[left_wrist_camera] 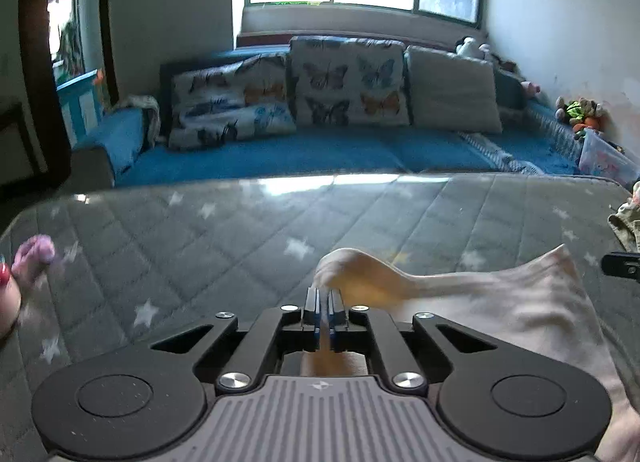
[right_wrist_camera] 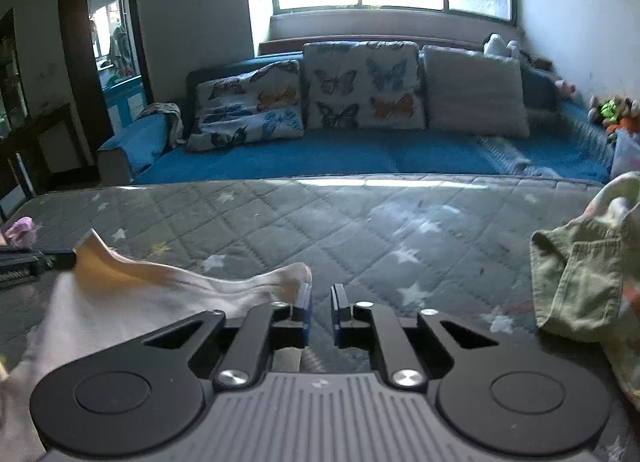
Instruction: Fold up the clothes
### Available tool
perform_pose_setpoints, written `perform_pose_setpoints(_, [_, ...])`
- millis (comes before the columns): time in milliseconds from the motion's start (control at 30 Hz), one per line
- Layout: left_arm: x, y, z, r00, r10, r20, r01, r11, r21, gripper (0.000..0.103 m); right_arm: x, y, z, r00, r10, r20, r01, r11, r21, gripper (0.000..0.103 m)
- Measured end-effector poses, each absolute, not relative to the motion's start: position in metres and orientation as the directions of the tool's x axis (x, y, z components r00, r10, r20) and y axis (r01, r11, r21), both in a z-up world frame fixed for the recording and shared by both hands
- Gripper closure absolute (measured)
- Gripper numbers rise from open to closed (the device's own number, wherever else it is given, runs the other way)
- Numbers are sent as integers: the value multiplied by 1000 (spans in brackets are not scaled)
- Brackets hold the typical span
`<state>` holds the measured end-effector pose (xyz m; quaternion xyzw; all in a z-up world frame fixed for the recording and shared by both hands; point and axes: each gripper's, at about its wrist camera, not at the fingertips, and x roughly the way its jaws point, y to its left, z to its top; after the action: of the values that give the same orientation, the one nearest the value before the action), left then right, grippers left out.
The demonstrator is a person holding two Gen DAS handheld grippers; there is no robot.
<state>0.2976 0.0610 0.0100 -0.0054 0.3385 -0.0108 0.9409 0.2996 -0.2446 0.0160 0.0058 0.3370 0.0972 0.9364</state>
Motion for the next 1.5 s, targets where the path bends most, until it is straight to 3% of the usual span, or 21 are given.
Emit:
perform_pose_setpoints(100, [287, 70, 13, 761, -14, -649, 13, 1000, -7, 95, 284, -241, 20, 726, 207, -655, -232, 971, 51, 88])
perform_pose_setpoints(133, [282, 73, 15, 759, -9, -651, 11, 1000, -1, 93, 277, -239, 21, 715, 220, -663, -248, 967, 53, 81])
perform_pose_setpoints(267, [252, 89, 23, 758, 31, -652, -23, 1000, 21, 66, 245, -231, 25, 673, 271, -688, -318, 946, 61, 70])
perform_pose_setpoints(333, [233, 101, 25, 759, 60, -648, -42, 998, 44, 59, 226, -226, 27, 650, 303, -697, -358, 931, 71, 61])
perform_pose_setpoints(533, [180, 136, 25, 735, 153, -660, -135, 988, 79, 48, 161, -192, 29, 574, 403, -712, -528, 848, 54, 45])
perform_pose_setpoints(733, [133, 171, 16, 708, 199, -677, -227, 973, 48, 43, 102, -149, 30, 490, 495, -718, -693, 721, 24, 36])
perform_pose_setpoints(900, [107, 189, 7, 694, 206, -690, -269, 963, 18, 38, 68, -111, 24, 494, 494, -715, -768, 634, -94, 30])
perform_pose_setpoints(1133, [100, 203, -1, 693, 164, -702, -283, 958, -56, 40, 56, -80, 1, 556, 437, -707, -769, 594, -237, 40])
perform_pose_setpoints(1200, [104, 201, -4, 700, 140, -700, -255, 965, -61, 45, 53, -77, 0, 564, 436, -701, -768, 590, -251, 54])
perform_pose_setpoints(1300, [109, 199, -7, 716, 99, -691, -225, 970, -95, 76, 55, -73, -1, 552, 442, -707, -772, 592, -232, 76])
perform_pose_setpoints(1333, [110, 199, -6, 723, 85, -686, -219, 969, -110, 91, 55, -73, 0, 550, 445, -707, -769, 600, -220, 86])
perform_pose_setpoints(1500, [94, 197, 12, 762, 146, -631, -246, 966, -74, 96, 47, -79, 11, 557, 467, -687, -764, 614, -201, 94])
